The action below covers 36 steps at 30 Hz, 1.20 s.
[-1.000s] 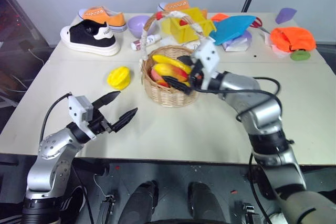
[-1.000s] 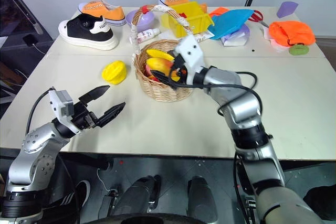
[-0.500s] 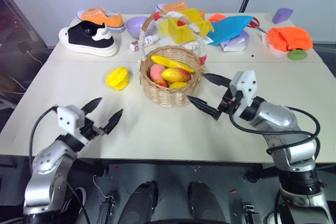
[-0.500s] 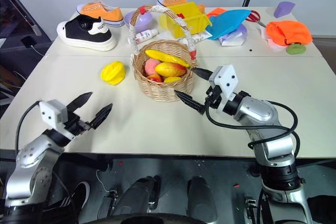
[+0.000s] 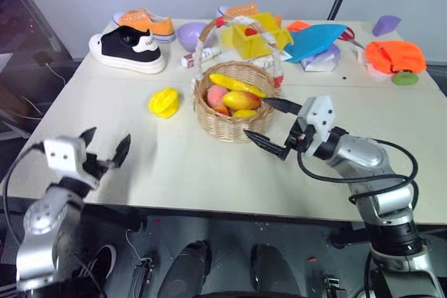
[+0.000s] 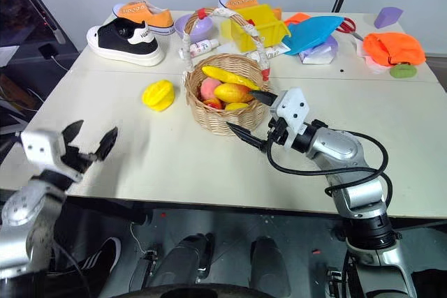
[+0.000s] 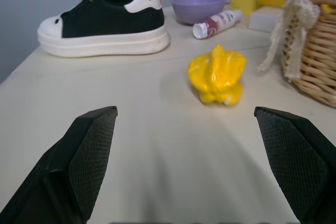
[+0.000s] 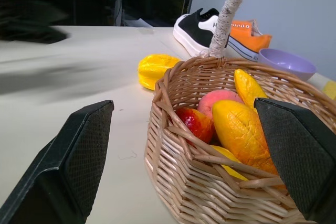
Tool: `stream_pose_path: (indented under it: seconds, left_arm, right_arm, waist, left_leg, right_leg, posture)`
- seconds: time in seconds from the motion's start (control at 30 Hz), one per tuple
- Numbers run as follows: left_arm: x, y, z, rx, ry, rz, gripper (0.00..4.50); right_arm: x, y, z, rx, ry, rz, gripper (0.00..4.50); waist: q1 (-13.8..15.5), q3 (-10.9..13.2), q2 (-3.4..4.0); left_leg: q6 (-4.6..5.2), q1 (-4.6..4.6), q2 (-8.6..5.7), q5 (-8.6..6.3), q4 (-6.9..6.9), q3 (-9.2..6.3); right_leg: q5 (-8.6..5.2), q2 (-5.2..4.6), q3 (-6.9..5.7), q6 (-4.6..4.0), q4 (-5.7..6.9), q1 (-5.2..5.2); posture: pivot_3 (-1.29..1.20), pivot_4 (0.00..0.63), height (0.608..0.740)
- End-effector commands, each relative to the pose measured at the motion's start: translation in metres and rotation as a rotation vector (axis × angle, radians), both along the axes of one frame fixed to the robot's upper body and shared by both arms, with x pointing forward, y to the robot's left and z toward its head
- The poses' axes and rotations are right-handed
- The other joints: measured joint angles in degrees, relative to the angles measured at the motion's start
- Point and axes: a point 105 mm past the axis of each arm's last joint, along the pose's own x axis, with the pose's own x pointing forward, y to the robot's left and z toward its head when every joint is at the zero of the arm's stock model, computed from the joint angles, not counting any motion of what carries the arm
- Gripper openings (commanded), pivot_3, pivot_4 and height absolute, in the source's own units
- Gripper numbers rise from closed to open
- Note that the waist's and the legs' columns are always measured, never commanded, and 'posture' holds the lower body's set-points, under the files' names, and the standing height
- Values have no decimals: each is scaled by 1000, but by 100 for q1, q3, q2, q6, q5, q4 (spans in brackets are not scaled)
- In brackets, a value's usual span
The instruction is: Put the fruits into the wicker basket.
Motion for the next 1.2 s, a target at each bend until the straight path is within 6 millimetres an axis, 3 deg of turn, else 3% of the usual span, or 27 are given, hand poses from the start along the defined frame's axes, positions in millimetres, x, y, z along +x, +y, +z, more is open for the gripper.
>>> stream_pose_path:
  seconds: [0.03,0.27,0.33,0.53,0.7,0.83,0.93,1.2]
  left_arm:
    - [23,-1,9,-13,57,-10,4500]
    - [76,-8,28,1,153,-41,4500]
    - [89,-14,33,81,162,-64,4500]
    - [124,-38,26,160,191,-137,4500]
    - [133,-57,17,152,240,-212,4500]
    - [142,-60,23,138,242,-200,4500]
    - [142,-66,16,185,271,-221,4500]
    - [148,-55,-3,235,307,-121,4500]
  right_arm:
    - [-1,3,12,-11,-61,15,4464]
    - [-4,4,5,-62,-51,21,4464]
    - [-7,5,2,-72,-36,33,4464]
    - [-8,4,-2,-90,-38,25,4464]
    - [-9,6,-1,-89,-48,25,4464]
    - [-9,7,-3,-84,-39,20,4464]
    - [-9,7,-4,-75,-26,21,4464]
    - [-6,5,-4,-74,-28,11,4464]
  waist:
    - [-9,1,-1]
    - [-20,1,-3]
    - [-13,2,-5]
    - [-17,2,-7]
    - [-52,5,-12]
    - [-55,11,-22]
    - [-60,12,-23]
    - [-121,12,-25]
  left_leg:
    - [0,0,0,0,-1,0]
    - [-6,0,1,4,-4,-3]
    - [-7,0,0,5,-2,-4]
    - [-10,0,-2,7,-3,-3]
    - [-10,-2,-2,7,-4,-4]
    - [-10,-2,-1,8,-3,-5]
    - [-10,-2,-3,8,-1,-3]
    - [-11,-2,-3,9,0,-5]
  right_leg:
    - [1,1,0,1,3,-3]
    - [2,4,-2,4,18,-10]
    - [2,4,-2,5,19,-10]
    - [6,2,-1,12,18,-10]
    - [7,3,-1,13,19,-13]
    - [8,3,-2,15,20,-13]
    - [10,2,-1,18,19,-11]
    - [10,3,-1,19,22,-11]
  posture:
    - [0,150,740]
    - [0,150,740]
    - [0,150,740]
    - [0,150,740]
    - [0,150,740]
    - [0,150,740]
    - [0,150,740]
    - [0,150,740]
